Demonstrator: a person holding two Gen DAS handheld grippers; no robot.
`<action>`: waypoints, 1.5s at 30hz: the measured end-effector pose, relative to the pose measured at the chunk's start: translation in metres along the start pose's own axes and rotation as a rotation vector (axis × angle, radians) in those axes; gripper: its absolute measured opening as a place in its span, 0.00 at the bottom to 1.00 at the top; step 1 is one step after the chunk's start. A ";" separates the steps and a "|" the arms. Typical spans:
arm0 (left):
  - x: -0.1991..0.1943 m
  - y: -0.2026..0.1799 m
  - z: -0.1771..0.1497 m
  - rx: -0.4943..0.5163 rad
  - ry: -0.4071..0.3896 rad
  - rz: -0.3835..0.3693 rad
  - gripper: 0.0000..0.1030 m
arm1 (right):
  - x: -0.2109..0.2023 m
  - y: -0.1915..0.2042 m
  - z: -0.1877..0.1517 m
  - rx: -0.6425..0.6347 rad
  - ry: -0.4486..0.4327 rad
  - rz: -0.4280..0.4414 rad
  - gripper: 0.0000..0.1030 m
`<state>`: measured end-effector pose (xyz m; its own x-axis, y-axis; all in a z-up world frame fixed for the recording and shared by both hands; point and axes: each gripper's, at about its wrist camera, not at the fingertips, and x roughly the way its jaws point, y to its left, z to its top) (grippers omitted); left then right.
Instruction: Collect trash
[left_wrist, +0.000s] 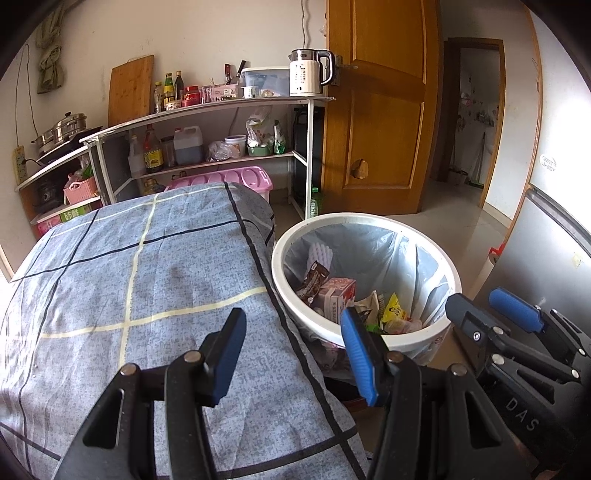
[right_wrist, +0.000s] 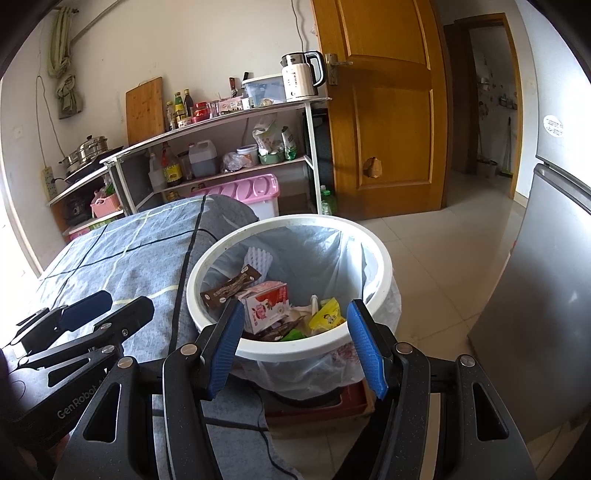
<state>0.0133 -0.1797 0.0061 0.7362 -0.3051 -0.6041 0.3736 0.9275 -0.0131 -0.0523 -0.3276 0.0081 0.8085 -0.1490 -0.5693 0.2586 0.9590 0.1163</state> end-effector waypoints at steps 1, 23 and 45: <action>0.000 -0.001 0.000 0.003 0.001 -0.004 0.54 | 0.000 0.000 0.000 0.002 0.000 0.000 0.57; 0.001 -0.004 -0.001 0.003 0.009 -0.017 0.54 | -0.003 0.000 0.000 0.006 -0.005 0.002 0.57; 0.000 -0.007 0.000 0.008 0.006 -0.026 0.54 | -0.004 0.000 -0.002 0.010 -0.011 0.000 0.57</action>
<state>0.0102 -0.1860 0.0061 0.7229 -0.3275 -0.6084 0.3969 0.9176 -0.0223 -0.0566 -0.3269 0.0084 0.8140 -0.1520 -0.5606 0.2643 0.9564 0.1245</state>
